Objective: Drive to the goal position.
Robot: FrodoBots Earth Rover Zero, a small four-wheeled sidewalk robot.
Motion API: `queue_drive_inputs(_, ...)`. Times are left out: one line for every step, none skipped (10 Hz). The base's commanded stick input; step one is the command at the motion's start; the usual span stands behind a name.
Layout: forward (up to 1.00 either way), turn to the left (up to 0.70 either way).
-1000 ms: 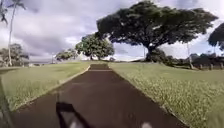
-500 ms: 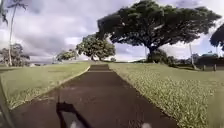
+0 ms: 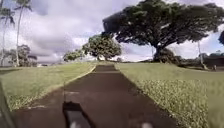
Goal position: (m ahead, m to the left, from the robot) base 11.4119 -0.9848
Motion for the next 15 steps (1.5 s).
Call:
queue_drive_inputs(0.70,0.12)
queue_drive_inputs(0.70,0.00)
queue_drive_inputs(0.70,0.00)
queue_drive_inputs(0.70,0.00)
queue_drive_inputs(0.70,0.00)
queue_drive_inputs(0.70,0.05)
queue_drive_inputs(0.70,0.27)
queue_drive_inputs(0.70,0.27)
queue_drive_inputs(0.70,0.21)
queue_drive_inputs(0.70,0.00)
queue_drive_inputs(0.70,0.00)
queue_drive_inputs(0.70,0.00)
queue_drive_inputs(0.70,0.04)
queue_drive_inputs(0.70,0.11)
queue_drive_inputs(0.70,0.17)
